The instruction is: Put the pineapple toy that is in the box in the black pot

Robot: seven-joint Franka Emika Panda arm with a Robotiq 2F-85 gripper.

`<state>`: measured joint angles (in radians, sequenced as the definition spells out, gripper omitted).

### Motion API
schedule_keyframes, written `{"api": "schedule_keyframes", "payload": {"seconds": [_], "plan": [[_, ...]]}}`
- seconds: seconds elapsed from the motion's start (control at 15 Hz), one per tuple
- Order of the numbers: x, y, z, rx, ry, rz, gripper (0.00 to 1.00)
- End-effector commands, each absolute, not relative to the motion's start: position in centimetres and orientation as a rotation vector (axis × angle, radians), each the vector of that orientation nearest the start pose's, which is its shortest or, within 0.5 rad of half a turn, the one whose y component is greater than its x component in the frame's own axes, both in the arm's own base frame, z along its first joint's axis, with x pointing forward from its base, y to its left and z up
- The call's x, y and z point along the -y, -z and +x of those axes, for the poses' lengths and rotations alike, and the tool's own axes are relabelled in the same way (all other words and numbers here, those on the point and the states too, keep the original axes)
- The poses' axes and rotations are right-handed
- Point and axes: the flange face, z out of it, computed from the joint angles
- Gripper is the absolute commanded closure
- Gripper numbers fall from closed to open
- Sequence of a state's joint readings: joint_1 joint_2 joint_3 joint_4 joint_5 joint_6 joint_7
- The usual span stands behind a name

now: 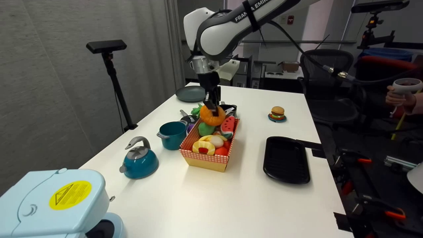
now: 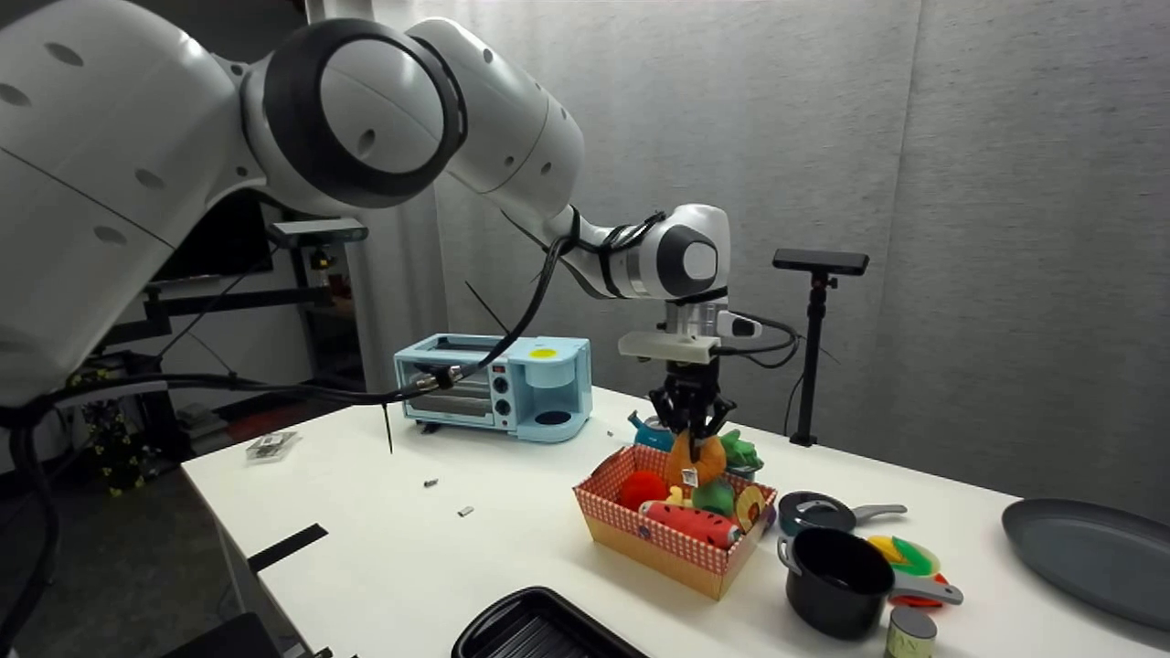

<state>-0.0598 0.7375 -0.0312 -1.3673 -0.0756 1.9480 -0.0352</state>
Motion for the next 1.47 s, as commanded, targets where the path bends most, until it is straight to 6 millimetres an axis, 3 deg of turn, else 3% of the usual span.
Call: {"api": "schedule_keyframes", "payload": {"seconds": [0.0, 0.53, 1.0, 1.4], "plan": [[8.4, -28.6, 70.7, -0.091, -0.263, -3.165, 0.96], [10.8, -29.6, 70.0, -0.190, -0.277, -3.110, 0.96], [17.5, -30.5, 68.5, -0.383, -0.278, -3.052, 0.96], [20.4, -30.4, 67.9, -0.471, -0.270, -3.032, 0.96]]}}
